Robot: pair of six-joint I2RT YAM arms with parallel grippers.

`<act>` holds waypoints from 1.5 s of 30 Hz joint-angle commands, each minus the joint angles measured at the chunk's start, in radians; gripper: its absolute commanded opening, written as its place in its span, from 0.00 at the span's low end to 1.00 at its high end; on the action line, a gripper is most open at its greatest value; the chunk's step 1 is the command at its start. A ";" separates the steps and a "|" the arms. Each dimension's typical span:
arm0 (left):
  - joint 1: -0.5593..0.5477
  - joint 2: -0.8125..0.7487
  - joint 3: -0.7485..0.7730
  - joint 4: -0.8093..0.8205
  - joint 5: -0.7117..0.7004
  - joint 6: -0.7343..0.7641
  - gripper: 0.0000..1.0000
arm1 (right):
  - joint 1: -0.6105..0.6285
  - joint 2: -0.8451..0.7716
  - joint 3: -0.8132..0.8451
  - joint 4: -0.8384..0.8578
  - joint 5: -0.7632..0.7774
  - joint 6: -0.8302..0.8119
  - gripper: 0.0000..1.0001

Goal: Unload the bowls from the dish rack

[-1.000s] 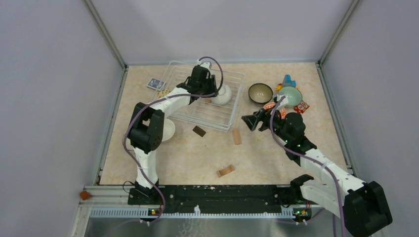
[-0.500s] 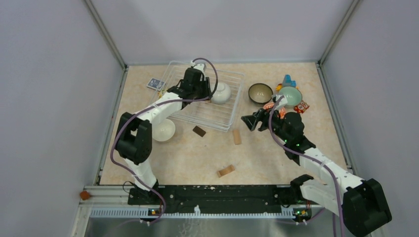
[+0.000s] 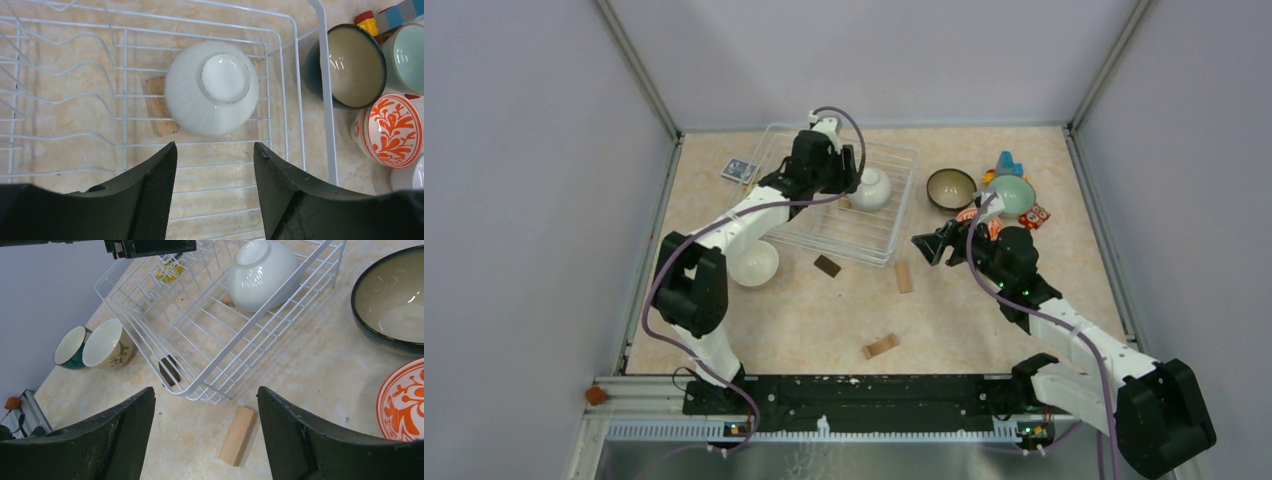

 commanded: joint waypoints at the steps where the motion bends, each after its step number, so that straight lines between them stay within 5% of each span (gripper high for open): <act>1: 0.002 0.060 0.085 0.085 0.005 0.034 0.62 | -0.007 -0.011 0.021 0.025 0.006 -0.011 0.74; 17: 0.002 0.256 0.202 0.091 0.012 0.044 0.60 | -0.007 -0.028 0.031 -0.003 0.025 -0.026 0.74; 45: -0.011 0.219 0.046 0.016 -0.069 0.071 0.45 | -0.006 -0.027 0.091 -0.040 0.022 -0.033 0.74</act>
